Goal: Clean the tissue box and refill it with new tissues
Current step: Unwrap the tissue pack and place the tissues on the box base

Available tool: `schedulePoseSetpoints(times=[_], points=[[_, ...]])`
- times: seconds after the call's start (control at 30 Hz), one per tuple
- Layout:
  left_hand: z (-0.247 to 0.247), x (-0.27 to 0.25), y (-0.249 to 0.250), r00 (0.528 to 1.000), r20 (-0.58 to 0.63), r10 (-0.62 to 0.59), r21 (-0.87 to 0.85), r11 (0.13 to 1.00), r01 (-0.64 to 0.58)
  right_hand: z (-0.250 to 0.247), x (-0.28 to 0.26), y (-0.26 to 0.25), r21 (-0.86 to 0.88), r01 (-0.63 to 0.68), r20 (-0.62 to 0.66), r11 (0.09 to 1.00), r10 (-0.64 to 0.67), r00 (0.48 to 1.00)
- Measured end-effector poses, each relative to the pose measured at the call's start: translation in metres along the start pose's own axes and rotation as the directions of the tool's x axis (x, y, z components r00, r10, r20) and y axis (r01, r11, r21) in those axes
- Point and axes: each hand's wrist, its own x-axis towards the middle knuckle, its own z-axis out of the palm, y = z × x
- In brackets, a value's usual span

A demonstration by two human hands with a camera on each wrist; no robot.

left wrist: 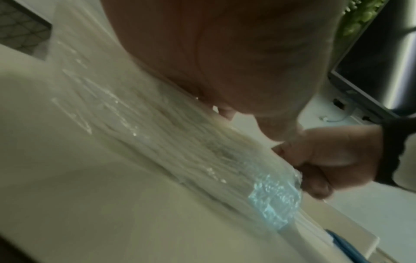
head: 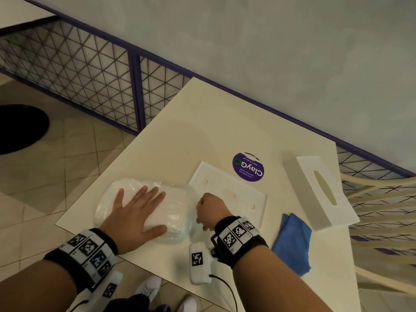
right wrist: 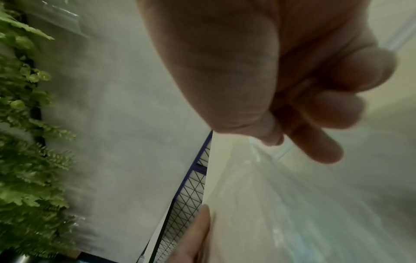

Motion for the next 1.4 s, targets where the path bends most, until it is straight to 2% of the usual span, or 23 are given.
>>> schedulePoseSetpoints(times=[0.07, 0.1, 0.2, 0.23, 0.47, 0.57, 0.63, 0.7, 0.77, 0.9, 1.03, 1.13, 1.23, 1.3, 1.4], points=[[0.001, 0.001, 0.0, 0.995, -0.093, -0.043, -0.142, 0.989, 0.029, 0.002, -0.001, 0.002, -0.07, -0.023, 0.024, 0.997, 0.024, 0.999], [0.001, 0.001, 0.0, 0.988, -0.135, -0.071, -0.201, 0.979, 0.043, 0.002, -0.001, 0.002, -0.07, -0.011, -0.011, 0.998, 0.01, 1.0], [0.003, 0.006, 0.0, 0.952, -0.263, -0.159, -0.279, 0.957, 0.082, -0.003, -0.001, -0.001, 0.089, 0.071, -0.201, 0.994, -0.052, 0.978], [0.004, 0.008, -0.001, 0.935, -0.307, -0.177, -0.282, 0.955, 0.089, -0.005, -0.002, -0.004, 0.127, 0.094, -0.219, 0.987, -0.064, 0.974], [-0.01, 0.01, 0.006, 0.857, -0.476, -0.199, -0.355, 0.935, 0.02, -0.007, 0.001, -0.013, 0.257, 0.22, -0.097, 0.941, -0.202, 0.975], [-0.01, 0.008, 0.006, 0.86, -0.472, -0.192, -0.326, 0.945, 0.032, 0.0, 0.009, -0.014, 0.18, 0.185, -0.032, 0.966, -0.182, 0.983], [-0.005, 0.006, 0.001, 0.891, -0.42, -0.173, -0.239, 0.968, 0.075, 0.005, 0.014, -0.014, 0.149, 0.126, 0.0, 0.981, -0.127, 0.992], [0.004, 0.004, -0.005, 0.928, -0.336, -0.16, -0.154, 0.981, 0.114, 0.008, 0.016, -0.015, 0.163, 0.088, -0.006, 0.983, -0.088, 0.996], [0.011, 0.003, -0.009, 0.944, -0.287, -0.161, -0.138, 0.982, 0.125, 0.007, 0.017, -0.017, 0.188, 0.092, -0.049, 0.978, -0.084, 0.995], [0.013, 0.001, -0.01, 0.936, -0.306, -0.172, -0.161, 0.979, 0.127, 0.007, 0.017, -0.019, 0.212, 0.14, -0.087, 0.967, -0.124, 0.988], [0.013, 0.0, -0.007, 0.92, -0.352, -0.174, -0.146, 0.981, 0.129, 0.003, 0.017, -0.023, 0.381, 0.055, -0.03, 0.923, -0.047, 0.998], [0.011, -0.001, -0.005, 0.904, -0.375, -0.204, -0.144, 0.976, 0.161, 0.003, 0.017, -0.024, 0.432, 0.128, -0.13, 0.893, -0.079, 0.988], [0.009, -0.001, -0.004, 0.896, -0.376, -0.237, -0.163, 0.969, 0.188, 0.002, 0.013, -0.024, 0.406, 0.196, -0.228, 0.893, -0.109, 0.967], [0.009, -0.001, -0.004, 0.895, -0.37, -0.248, -0.175, 0.965, 0.196, 0.005, 0.01, -0.025, 0.38, 0.185, -0.226, 0.906, -0.103, 0.969], [0.01, -0.001, -0.004, 0.899, -0.354, -0.259, -0.179, 0.962, 0.207, 0.012, 0.009, -0.024, 0.5, 0.073, -0.122, 0.863, -0.013, 0.992]])
